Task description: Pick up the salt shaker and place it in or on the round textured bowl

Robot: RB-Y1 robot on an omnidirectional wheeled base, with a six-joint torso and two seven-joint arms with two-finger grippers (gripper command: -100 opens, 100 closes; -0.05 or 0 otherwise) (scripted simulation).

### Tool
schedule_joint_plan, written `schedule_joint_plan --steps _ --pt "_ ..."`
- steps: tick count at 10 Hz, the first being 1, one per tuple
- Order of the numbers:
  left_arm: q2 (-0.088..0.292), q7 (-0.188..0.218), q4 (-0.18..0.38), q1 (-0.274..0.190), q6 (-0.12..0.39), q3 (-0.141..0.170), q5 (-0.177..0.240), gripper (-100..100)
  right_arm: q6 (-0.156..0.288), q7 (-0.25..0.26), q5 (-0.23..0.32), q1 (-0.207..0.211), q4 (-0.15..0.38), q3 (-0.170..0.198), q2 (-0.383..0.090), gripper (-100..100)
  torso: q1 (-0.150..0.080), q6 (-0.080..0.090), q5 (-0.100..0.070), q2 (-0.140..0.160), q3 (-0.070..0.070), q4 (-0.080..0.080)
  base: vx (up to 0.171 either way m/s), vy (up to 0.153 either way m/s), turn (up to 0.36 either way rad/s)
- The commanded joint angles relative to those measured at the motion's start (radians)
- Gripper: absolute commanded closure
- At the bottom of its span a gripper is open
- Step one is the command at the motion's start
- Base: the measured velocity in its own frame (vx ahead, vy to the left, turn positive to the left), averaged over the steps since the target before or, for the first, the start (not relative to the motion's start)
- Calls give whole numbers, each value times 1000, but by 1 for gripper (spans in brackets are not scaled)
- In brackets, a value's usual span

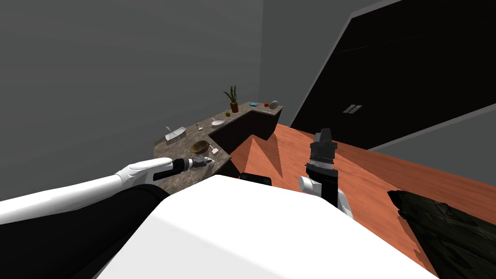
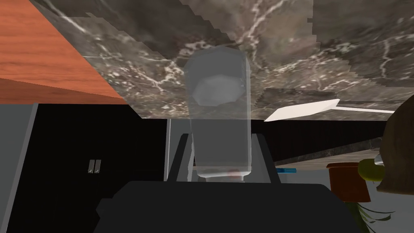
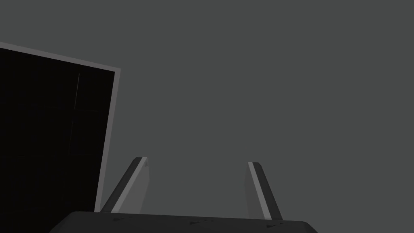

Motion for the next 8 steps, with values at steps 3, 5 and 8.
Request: schedule_joint_plan --steps 3,5,8 --pt "0 -1 0 0 0 0 0 0 0 0 0 0 0 0 0 0 0 0 0 0 0 0 0 0 0" --pt "53 24 -14 17 -10 39 13 100 0 0 0 0 0 0 0 0 1 -2 0 2 1 0 -42 18 165" --pt "35 27 11 16 23 8 29 100 0 0 0 0 0 0 0 0 1 -1 0 1 1 0 -46 9 53"
